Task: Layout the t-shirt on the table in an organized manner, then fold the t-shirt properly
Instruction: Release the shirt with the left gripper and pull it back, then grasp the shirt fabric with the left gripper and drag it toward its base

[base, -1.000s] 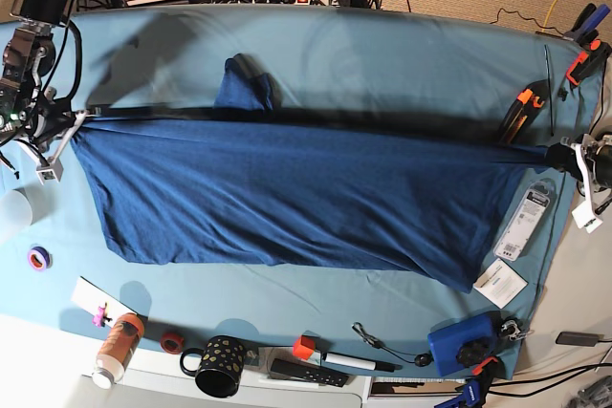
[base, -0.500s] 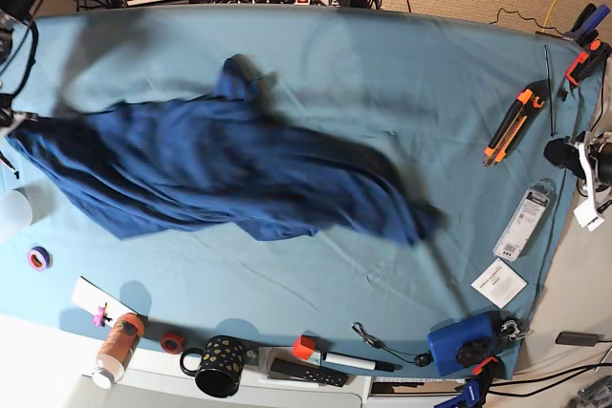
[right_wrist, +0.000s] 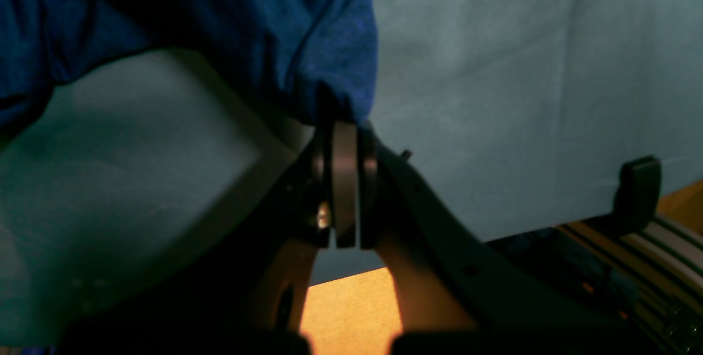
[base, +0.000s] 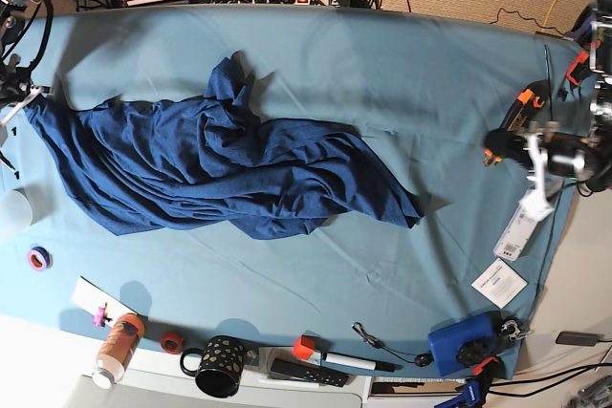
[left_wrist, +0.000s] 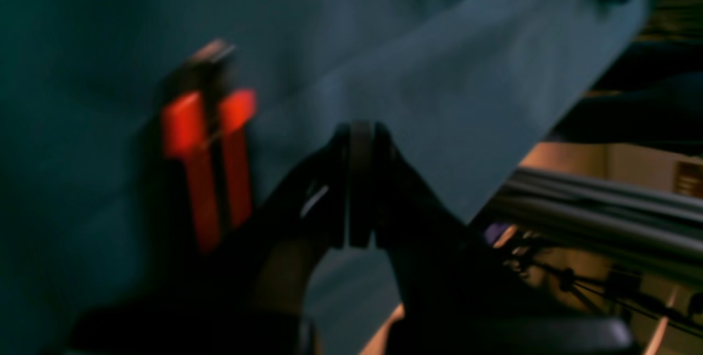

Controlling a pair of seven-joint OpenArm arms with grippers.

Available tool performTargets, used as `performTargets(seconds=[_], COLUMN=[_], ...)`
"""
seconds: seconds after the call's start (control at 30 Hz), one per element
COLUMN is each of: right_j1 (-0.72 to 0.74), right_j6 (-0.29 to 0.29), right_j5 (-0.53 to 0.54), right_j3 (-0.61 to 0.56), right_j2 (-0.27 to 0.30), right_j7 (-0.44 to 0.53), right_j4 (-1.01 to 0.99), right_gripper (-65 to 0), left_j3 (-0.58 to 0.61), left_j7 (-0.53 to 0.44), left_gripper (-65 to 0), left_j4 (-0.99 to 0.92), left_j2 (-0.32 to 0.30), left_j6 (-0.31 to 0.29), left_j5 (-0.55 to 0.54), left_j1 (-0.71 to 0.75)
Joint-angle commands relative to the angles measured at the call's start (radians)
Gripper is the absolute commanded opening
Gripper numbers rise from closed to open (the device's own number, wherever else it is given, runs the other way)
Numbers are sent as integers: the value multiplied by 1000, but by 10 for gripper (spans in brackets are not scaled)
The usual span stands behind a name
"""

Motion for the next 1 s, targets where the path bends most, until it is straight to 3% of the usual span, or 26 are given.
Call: performTargets(seconds=[0.0,0.23,0.3,0.33,0.47,0.6,0.77,0.93,0.97], right_j1=[9,9,9,9,9,9,9,9,9], right_j6=[0,0,0,1,1,1,1,1,1], right_j5=[-6,-5,-5,-6,-6,-6,-6,-6,-6], right_j3=[9,9,9,9,9,9,9,9,9], right_j2=[31,31,31,31,31,31,31,31,31], right_j7=[10,10,10,10,10,10,10,10,10], right_j4=[16,16,16,16,16,16,16,16,16], right_gripper=[-650,-650,-650,-650,-650,-650,-650,-650,-650], left_j3=[-10,-10,-10,-10,-2,61,262,475,515], left_j7=[-2,-2,-2,-2,-2,-49,-171,-395,-445], left_gripper=[-650,-650,-650,-624,-413,-377,-330,-253,-253], left_j4=[15,97,141,164,225,228,228,228,228], left_j2=[5,196,247,273,387,505,598,676,688], left_j6=[-4,-31,-62,-72,-72,-72,-72,-67,-36], left_j5=[-29,-28,-28,-28,16,187,329,679,756], left_j1=[-20,-20,-20,-20,-20,-20,-23,-26,-26])
